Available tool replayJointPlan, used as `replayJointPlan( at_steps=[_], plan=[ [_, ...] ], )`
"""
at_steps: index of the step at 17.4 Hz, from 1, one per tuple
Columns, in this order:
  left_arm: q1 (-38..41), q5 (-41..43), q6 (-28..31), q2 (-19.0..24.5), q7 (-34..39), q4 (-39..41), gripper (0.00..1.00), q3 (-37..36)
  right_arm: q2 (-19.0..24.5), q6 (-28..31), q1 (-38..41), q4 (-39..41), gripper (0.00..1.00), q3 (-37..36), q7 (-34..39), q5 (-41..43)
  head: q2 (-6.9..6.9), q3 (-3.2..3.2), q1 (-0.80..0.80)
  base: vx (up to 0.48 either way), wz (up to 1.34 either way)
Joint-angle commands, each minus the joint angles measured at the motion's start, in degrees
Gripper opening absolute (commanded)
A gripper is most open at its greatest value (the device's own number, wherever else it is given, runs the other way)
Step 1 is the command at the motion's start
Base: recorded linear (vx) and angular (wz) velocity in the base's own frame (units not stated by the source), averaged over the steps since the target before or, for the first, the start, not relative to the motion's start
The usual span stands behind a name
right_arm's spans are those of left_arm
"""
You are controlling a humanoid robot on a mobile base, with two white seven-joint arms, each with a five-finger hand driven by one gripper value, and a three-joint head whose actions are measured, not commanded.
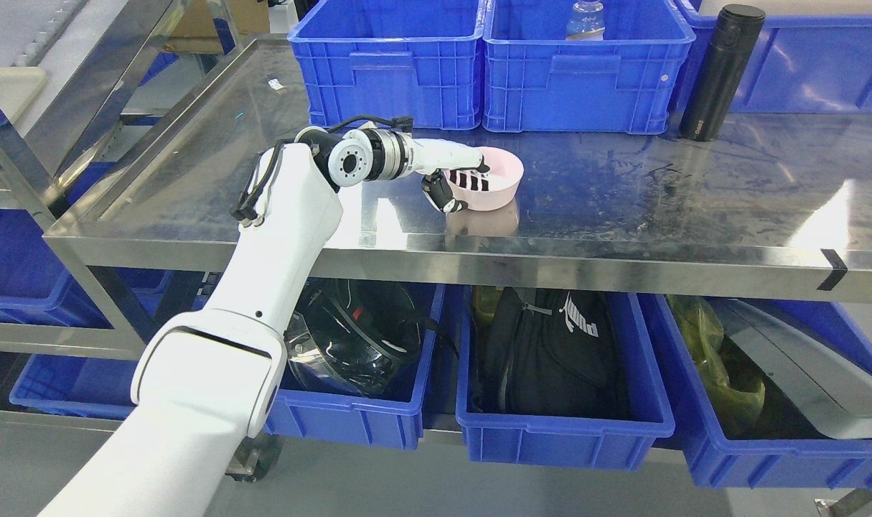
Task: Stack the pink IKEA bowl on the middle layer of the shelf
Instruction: 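Hook the left hand fingers under the pink bowl's rim, then lift the pink bowl off the shelf with the left hand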
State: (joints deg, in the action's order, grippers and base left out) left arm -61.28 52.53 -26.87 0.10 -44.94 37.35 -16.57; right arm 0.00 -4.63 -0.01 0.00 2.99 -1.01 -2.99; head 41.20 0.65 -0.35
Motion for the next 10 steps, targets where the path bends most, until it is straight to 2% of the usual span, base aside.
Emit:
replayJointPlan(
  at_steps=[1, 6, 8, 10],
  plan=[
    [-0.3, 0.0, -4.5, 0.9, -0.3, -1.0, 0.01, 7.5, -1.0, 0.0, 0.3, 1.0, 1.00, 0.0, 0.0, 0.0, 0.00, 0.00, 0.00, 0.000, 0.00],
    [1.9, -0.2, -7.6, 0.9, -0.6, 1.1, 0.00, 10.6, -1.0, 0.0, 0.3, 1.0, 1.00, 0.0, 0.0, 0.0, 0.00, 0.00, 0.00, 0.000, 0.00],
    [3.0, -0.8, -12.7, 0.9, -1.8, 8.0, 0.00, 15.5, -1.0, 0.0, 0.2, 1.0, 1.00, 0.0, 0.0, 0.0, 0.00, 0.00, 0.00, 0.000, 0.00],
    [4.1, -1.1, -13.6, 0.9, -3.0, 13.6, 0.00, 19.6, -1.0, 0.0, 0.3, 1.0, 1.00, 0.0, 0.0, 0.0, 0.00, 0.00, 0.00, 0.000, 0.00]
  ],
)
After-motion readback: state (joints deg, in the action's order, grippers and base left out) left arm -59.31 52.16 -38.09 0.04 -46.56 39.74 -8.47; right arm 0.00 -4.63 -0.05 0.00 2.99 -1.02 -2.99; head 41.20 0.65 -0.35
